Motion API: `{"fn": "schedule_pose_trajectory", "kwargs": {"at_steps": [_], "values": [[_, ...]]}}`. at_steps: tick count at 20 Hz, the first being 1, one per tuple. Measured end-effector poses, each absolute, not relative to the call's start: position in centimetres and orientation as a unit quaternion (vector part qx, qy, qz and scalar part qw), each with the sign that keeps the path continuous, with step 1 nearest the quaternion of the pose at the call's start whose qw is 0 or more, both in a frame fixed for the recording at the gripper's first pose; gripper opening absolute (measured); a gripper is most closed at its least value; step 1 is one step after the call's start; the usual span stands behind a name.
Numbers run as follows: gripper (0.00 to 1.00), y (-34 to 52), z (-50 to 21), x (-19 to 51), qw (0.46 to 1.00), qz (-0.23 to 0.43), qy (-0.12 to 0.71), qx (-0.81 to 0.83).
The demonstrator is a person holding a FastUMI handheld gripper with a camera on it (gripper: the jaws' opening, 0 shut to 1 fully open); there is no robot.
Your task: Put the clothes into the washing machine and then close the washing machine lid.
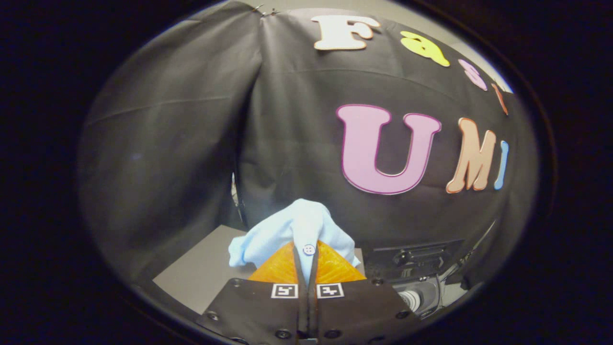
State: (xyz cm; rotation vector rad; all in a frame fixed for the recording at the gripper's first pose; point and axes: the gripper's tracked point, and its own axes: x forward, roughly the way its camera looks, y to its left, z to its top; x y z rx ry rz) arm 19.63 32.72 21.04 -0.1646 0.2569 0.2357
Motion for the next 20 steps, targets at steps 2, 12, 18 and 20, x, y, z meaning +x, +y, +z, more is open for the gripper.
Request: {"fn": "schedule_pose_trajectory", "kwargs": {"at_steps": [2, 12, 18, 20], "values": [[0.00, 30.1, 22.9, 20.0, 0.986, 0.097, 0.105, -0.090], [0.00, 19.4, 25.1, 19.9, 0.982, 0.011, 0.025, -0.185], [0.00, 13.4, 20.5, 20.9, 0.986, -0.013, 0.050, -0.157], [0.00, 11.4, 18.3, 21.3, 0.989, -0.018, 0.064, -0.133]]}}
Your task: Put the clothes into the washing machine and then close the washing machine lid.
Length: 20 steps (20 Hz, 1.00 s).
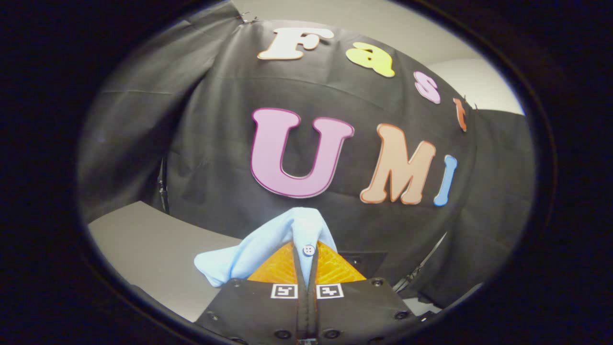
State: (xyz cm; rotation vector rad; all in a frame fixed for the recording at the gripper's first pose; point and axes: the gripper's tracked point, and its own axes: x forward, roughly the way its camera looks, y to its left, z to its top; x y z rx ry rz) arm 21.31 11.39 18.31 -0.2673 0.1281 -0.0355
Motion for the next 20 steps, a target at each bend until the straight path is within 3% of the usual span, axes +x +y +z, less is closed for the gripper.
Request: {"fn": "schedule_pose_trajectory", "kwargs": {"at_steps": [7, 14, 20], "values": [[0.00, 5.9, 8.3, 23.8, 0.990, -0.029, 0.130, -0.038], [0.00, -0.9, -3.8, 25.5, 0.974, -0.089, 0.209, 0.010], [0.01, -0.8, -7.9, 26.8, 0.971, -0.081, 0.224, -0.013]]}}
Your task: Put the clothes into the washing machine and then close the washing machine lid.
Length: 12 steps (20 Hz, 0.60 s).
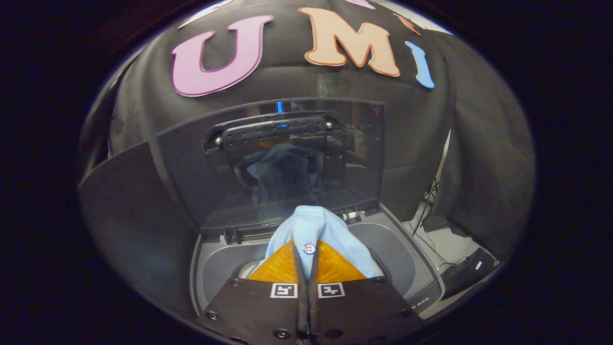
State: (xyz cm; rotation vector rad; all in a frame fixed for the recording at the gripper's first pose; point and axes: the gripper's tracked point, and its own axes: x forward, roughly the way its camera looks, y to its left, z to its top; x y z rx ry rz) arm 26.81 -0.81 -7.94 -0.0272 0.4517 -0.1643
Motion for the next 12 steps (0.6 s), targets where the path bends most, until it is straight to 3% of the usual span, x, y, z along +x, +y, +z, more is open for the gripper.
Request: {"fn": "schedule_pose_trajectory", "kwargs": {"at_steps": [8, 11, 12], "values": [[0.05, 1.2, -10.4, 26.7, 0.972, -0.065, 0.224, -0.017], [0.13, 1.3, -11.5, 26.3, 0.970, -0.057, 0.235, -0.020], [0.21, 1.3, -11.7, 26.1, 0.970, -0.055, 0.235, -0.022]]}}
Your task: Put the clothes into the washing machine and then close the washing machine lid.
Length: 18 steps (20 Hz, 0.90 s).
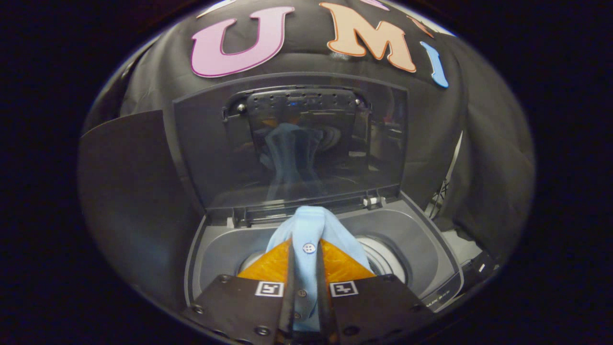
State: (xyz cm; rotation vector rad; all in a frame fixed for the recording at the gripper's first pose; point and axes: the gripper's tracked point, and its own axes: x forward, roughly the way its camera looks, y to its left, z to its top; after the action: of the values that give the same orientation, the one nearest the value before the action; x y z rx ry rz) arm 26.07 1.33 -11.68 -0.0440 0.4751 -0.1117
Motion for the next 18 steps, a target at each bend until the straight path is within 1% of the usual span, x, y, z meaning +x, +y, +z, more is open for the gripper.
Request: {"fn": "schedule_pose_trajectory", "kwargs": {"at_steps": [3, 8, 11, 13, 18], "values": [[0.36, 1.2, -11.1, 26.1, 0.975, -0.060, 0.214, -0.020], [0.85, 0.8, -8.6, 26.3, 0.980, -0.065, 0.186, -0.030], [0.93, 1.4, -7.0, 26.4, 0.981, -0.057, 0.186, -0.019], [0.98, 1.4, -4.7, 26.7, 0.984, -0.054, 0.166, -0.027], [0.98, 1.5, 2.5, 28.0, 0.995, -0.061, 0.082, -0.006]]}}
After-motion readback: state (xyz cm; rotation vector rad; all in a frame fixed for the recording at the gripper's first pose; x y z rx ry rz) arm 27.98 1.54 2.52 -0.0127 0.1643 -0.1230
